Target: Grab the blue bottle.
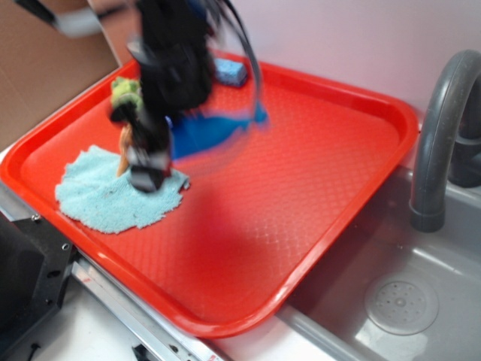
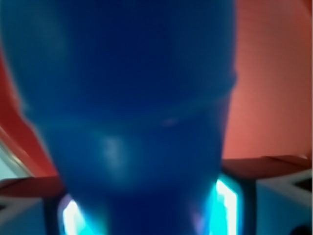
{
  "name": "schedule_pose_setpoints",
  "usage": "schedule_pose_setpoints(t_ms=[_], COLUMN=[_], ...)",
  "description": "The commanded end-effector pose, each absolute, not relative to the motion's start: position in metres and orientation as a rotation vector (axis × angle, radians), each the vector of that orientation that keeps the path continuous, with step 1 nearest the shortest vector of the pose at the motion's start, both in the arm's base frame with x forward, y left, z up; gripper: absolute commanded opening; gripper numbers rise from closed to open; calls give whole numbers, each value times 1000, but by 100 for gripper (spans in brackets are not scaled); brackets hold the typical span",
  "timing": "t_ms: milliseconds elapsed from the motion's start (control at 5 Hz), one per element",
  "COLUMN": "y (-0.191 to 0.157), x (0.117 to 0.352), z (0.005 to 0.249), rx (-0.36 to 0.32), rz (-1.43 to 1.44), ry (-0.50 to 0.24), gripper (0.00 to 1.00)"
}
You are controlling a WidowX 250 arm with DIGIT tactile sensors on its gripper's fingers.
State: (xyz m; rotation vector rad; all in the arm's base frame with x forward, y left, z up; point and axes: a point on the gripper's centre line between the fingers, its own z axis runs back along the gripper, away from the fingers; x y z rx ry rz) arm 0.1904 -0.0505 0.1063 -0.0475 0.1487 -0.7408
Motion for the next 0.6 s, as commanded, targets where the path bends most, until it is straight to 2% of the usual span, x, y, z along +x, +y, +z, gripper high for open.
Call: schedule_pose_setpoints(t_ms=[0,200,400], y=[-7,-4,-7], x=[167,166,174], z=[179,187,178], rx=[-202,-166,-110], rz=[-262,-14,225], ry=[-23,-53,-30], gripper=[0,0,0])
